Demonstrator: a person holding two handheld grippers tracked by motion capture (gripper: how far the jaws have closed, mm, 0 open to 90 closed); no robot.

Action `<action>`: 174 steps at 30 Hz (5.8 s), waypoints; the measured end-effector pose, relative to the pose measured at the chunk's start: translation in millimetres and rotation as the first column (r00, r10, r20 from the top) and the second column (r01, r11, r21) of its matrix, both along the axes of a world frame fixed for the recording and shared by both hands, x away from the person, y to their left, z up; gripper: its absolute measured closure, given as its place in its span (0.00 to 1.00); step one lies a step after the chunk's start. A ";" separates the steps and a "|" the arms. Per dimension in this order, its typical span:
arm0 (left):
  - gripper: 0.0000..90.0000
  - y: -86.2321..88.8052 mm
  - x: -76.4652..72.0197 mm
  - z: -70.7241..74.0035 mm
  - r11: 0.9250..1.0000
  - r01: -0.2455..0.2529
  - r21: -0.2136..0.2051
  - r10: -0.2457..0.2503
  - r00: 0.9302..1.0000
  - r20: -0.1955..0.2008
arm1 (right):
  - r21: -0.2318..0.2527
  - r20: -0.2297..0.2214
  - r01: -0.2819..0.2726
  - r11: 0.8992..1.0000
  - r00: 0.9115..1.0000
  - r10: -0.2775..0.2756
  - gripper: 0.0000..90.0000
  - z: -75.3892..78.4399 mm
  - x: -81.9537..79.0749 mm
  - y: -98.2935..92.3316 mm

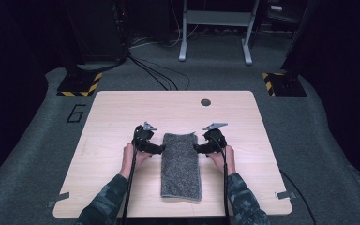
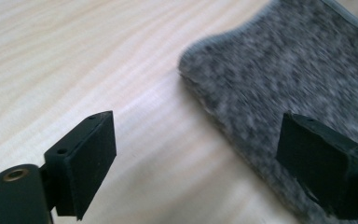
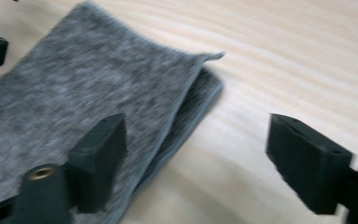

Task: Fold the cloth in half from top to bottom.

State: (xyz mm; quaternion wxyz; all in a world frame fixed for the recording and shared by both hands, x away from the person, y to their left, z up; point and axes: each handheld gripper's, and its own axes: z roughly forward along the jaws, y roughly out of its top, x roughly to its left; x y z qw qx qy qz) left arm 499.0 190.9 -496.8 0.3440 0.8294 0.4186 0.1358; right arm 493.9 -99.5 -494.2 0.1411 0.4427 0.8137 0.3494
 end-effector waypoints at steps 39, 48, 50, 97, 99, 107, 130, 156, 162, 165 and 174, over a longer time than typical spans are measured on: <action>0.70 -30.4 31.5 -12.9 0.998 0.029 0.047 -0.029 1.000 -0.011 | -0.063 -0.048 -0.037 0.997 0.998 0.034 0.91 -13.7 40.1 30.5; 0.88 -29.2 30.5 -14.9 0.999 0.049 0.016 -0.049 0.999 -0.002 | -0.055 -0.038 -0.031 0.998 0.999 0.029 0.93 -14.7 37.4 31.2; 0.89 -28.9 29.9 -15.0 0.999 0.048 0.010 -0.048 0.999 -0.002 | -0.044 -0.044 -0.033 0.999 0.999 0.031 0.93 -14.7 37.4 30.3; 0.94 -12.6 24.0 44.2 0.998 0.034 -0.061 -0.020 0.977 0.214 | -0.022 0.194 -0.052 0.998 0.979 0.055 0.94 52.9 33.2 32.0; 0.94 -11.3 24.6 48.3 0.997 0.035 -0.065 -0.020 0.975 0.221 | -0.021 0.200 -0.048 0.999 0.978 0.052 0.94 56.7 33.9 33.0; 0.94 -9.1 23.3 64.1 0.998 0.039 -0.051 -0.023 0.961 0.274 | -0.019 0.262 -0.057 0.998 0.963 0.060 0.94 71.2 34.7 34.5; 0.94 -12.9 -8.8 69.1 0.994 0.110 -0.019 -0.098 0.945 0.311 | -0.033 0.307 -0.129 0.991 0.942 0.133 0.93 71.4 -4.2 20.8; 0.92 -15.0 -43.2 40.8 0.985 0.173 -0.008 -0.166 0.958 0.235 | -0.039 0.262 -0.168 0.985 0.950 0.172 0.93 40.5 -43.7 13.3; 0.92 -17.1 -48.7 35.3 0.984 0.179 -0.007 -0.173 0.960 0.222 | -0.043 0.252 -0.182 0.982 0.950 0.187 0.92 32.5 -50.4 11.1; 0.92 -17.4 -50.9 33.3 0.983 0.183 -0.008 -0.177 0.962 0.208 | -0.037 0.250 -0.179 0.983 0.951 0.183 0.92 29.8 -53.7 10.7; 0.91 -18.8 -60.4 27.4 0.979 0.204 -0.002 -0.201 0.963 0.179 | -0.054 0.225 -0.197 0.979 0.953 0.205 0.92 23.7 -63.0 8.5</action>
